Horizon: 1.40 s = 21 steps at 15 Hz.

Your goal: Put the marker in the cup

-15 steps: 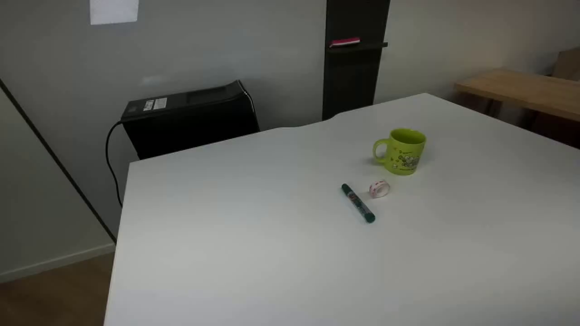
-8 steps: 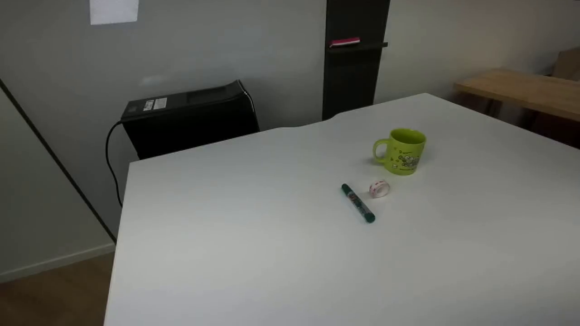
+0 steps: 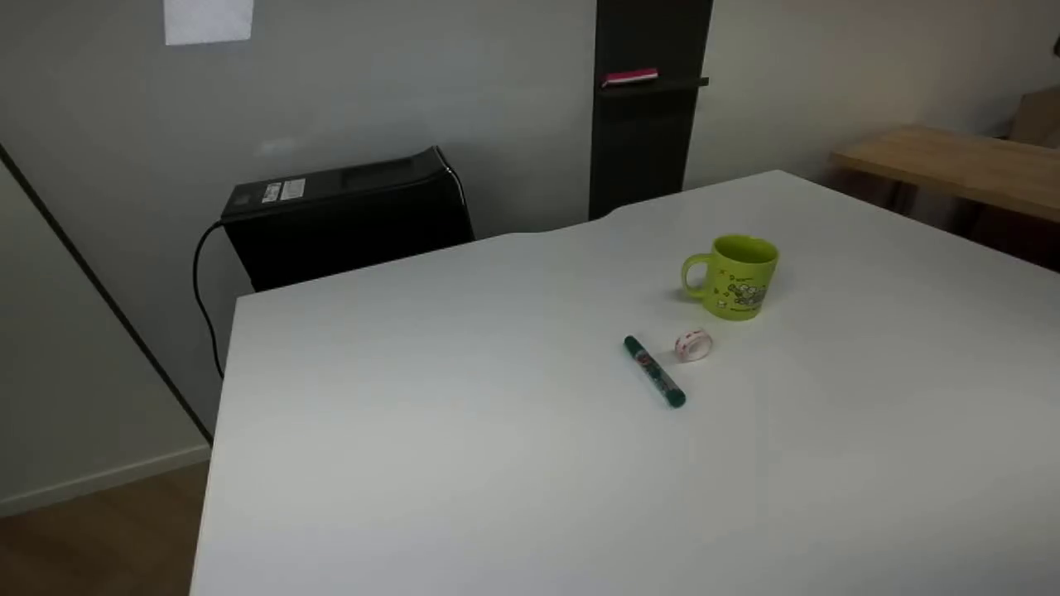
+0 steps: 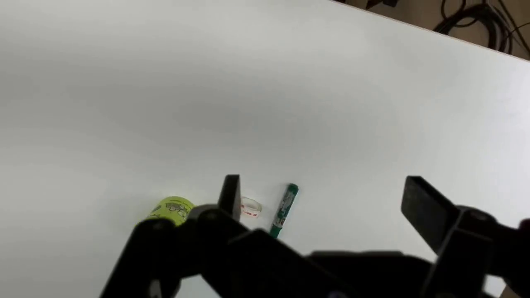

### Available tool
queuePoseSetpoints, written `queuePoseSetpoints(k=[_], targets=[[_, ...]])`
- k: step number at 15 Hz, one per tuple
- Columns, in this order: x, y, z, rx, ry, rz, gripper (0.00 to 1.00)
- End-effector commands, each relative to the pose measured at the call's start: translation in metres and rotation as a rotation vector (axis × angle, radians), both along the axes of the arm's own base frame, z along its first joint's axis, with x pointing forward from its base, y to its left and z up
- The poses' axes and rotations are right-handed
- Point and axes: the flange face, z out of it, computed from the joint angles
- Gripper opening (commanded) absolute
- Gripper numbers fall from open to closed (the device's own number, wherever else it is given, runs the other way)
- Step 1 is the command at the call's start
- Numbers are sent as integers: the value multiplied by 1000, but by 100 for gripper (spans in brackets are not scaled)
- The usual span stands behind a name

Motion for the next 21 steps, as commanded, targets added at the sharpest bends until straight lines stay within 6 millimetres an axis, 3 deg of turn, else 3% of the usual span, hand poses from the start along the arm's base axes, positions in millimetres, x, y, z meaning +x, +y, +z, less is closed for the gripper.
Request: queuePoseSetpoints(k=[1,4,8,14,21], targets=[[6,-16,-36,-3,77,-58,100],[14,-28,-70,-12,112,-122,100],[39,-37,-110,-16,94,-287,100],[73,-26,-160,-19,70,-443,100],[129,-8,-209,-31,-11,-501,100]])
